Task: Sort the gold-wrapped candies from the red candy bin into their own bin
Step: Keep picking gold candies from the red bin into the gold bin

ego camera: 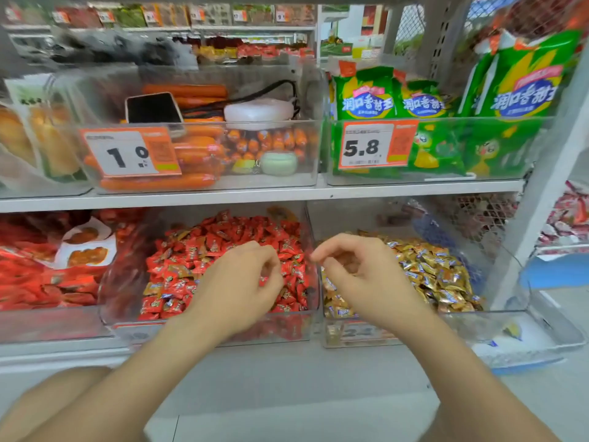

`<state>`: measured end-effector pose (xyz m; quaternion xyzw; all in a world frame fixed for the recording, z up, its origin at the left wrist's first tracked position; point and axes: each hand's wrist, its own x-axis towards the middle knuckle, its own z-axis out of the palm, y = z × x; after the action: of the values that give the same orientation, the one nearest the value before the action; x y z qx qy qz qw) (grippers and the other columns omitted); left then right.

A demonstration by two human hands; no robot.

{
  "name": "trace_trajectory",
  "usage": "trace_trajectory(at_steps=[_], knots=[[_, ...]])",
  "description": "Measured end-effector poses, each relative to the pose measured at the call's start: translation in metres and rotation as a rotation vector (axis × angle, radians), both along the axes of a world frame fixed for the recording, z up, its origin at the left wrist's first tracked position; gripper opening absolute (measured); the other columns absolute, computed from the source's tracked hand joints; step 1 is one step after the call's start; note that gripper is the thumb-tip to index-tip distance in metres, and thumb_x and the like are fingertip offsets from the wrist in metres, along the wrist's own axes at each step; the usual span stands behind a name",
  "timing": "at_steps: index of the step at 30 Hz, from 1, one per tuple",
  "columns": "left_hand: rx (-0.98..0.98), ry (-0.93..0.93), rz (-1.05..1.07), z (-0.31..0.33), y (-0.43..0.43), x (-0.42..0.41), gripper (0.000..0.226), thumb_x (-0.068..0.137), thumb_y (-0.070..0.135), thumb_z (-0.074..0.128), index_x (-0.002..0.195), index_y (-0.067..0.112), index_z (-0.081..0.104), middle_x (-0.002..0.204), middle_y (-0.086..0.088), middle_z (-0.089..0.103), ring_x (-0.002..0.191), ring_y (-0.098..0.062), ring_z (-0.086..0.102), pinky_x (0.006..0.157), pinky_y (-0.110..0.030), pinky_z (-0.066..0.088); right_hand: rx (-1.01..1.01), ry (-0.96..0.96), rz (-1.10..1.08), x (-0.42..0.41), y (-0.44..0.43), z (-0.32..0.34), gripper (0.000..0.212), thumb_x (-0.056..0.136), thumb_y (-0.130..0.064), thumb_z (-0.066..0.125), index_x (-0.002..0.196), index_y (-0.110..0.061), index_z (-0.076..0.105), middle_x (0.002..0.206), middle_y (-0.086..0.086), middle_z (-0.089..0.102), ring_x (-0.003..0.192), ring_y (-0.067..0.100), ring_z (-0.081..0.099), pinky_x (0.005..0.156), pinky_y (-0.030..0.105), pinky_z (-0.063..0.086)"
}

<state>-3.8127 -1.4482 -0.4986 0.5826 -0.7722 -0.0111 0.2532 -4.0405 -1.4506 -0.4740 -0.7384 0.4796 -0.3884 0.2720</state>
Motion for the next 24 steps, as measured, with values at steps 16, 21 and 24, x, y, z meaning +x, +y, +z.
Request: trace_trajectory(at_steps=[16,21,24], knots=[[0.684,-0.060,0.462,-0.017,-0.014,0.119,0.098,0.078,0.079,0.063,0.154,0.025,0.031,0.155,-0.020,0.033,0.139,-0.048,0.040,0.112,-0.052,0.043,0.346,0.862,0.067,0.126,-0.051,-0.033,0.031,0.100,-0.027,0.055,0.129,-0.019,0.064,0.127,0.015,0.067,0.119,0.037,0.065,0.091,0.039,0.054],[0.505,-0.118,0.406,-0.021,-0.024,0.132,0.052,0.092,0.069,0.057,0.112,0.021,0.062,0.125,-0.010,0.039,0.122,-0.035,0.041,0.107,-0.050,0.044,-0.005,0.716,-0.261,0.142,-0.056,-0.022,0.012,0.092,-0.020,0.061,0.102,-0.018,0.068,0.097,0.008,0.066,0.095,0.036,0.070,0.071,0.033,0.047],[0.355,-0.197,0.353,-0.024,-0.029,0.132,0.051,0.088,0.067,0.066,0.100,0.017,0.062,0.112,-0.006,0.045,0.113,-0.028,0.044,0.095,-0.046,0.049,-0.030,0.473,-0.009,0.163,-0.067,-0.029,0.016,0.091,-0.015,0.064,0.096,-0.025,0.077,0.086,-0.007,0.074,0.082,0.012,0.070,0.077,0.011,0.048]])
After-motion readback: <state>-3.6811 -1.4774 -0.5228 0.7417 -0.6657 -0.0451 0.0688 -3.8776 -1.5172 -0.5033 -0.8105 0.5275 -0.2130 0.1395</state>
